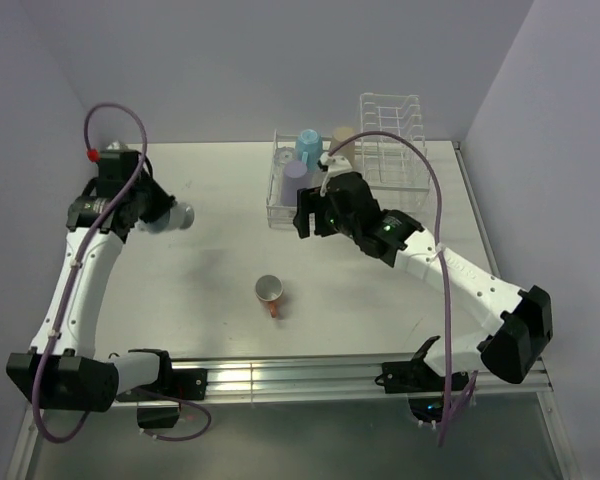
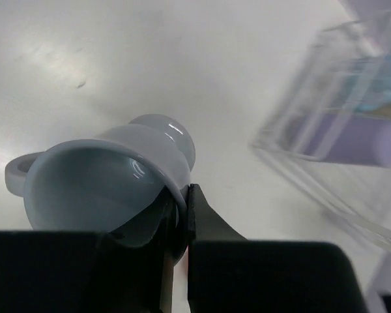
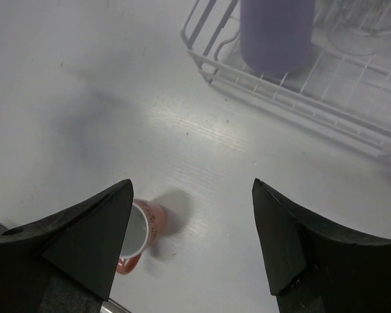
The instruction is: Load the cups into the dish rack
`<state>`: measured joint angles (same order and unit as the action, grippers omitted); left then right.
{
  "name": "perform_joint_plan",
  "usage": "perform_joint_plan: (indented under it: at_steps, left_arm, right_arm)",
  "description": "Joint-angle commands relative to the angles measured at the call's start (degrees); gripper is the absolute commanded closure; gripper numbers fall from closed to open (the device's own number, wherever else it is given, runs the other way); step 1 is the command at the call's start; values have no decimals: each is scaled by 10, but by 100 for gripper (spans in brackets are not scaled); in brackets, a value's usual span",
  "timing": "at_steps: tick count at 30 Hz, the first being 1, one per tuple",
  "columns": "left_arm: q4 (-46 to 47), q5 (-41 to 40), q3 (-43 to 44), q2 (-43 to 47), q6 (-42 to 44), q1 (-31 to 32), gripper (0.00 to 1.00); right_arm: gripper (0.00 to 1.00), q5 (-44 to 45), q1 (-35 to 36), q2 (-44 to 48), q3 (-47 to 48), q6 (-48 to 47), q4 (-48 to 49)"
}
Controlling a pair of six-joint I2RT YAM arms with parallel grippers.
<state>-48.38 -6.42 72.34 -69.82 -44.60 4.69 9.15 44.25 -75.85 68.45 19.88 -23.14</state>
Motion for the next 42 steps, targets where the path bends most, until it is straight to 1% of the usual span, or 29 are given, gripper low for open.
perform_joint_plan:
  at_steps: [1,3,4,5,6,7,8,9,10,11,12,13,14,16,18,20,24,35,42]
  left_arm:
    - [27,144,101,17,35,1,100]
    - [63,211,121,11,34,1,100]
    - [78,279,122,9,29,2,100]
    - [101,317,120,7,17,3,100]
    - [160,354,103,7,8,4,100]
    - [196,424,92,8,-5,8,100]
    - [235,458,77,9,-37,10,100]
    - [326,494,49,10,-55,15,100]
    - [370,518,34,12,-76,19,100]
    - [410,554,22,11,-112,23,100]
    - [453,571,1,11,-130,30,100]
    - [526,579,-5,10,-147,45,100]
    - [549,595,-8,3,-166,53,100]
    - [587,596,-11,-4,-177,85,100]
    - [639,606,-18,-15,-197,102,100]
    - [702,613,-26,-23,-233,120,100]
    - [751,618,-39,-31,-255,134,100]
    - [792,620,-43,-45,-275,154,100]
    - [810,617,-46,-51,-283,163,100]
  right_arm:
    - [19,-53,-57,31,33,15,22]
    - [19,-106,-86,55,20,24,55]
    - [19,-164,-100,65,13,38,70]
    - [19,-191,-123,81,2,45,98]
    - [19,-217,-131,89,-2,52,113]
    - [19,-240,-138,96,-5,66,127]
    - [18,-280,-151,111,-15,74,141]
    - [18,-300,-158,117,-22,82,175]
    - [18,-320,-164,124,-28,102,193]
    - [17,-360,-174,134,-41,114,227]
    - [17,-379,-178,137,-48,125,245]
    - [17,-394,-180,139,-52,144,263]
    - [17,-404,-181,142,-63,151,289]
    - [17,-432,-182,142,-73,168,311]
    - [17,-452,-182,138,-85,178,340]
    - [16,-455,-183,132,-92,184,353]
    - [14,-473,-188,122,-99,197,378]
    - [7,-501,-200,107,-115,234,431]
    - [7,-512,-203,103,-126,266,464]
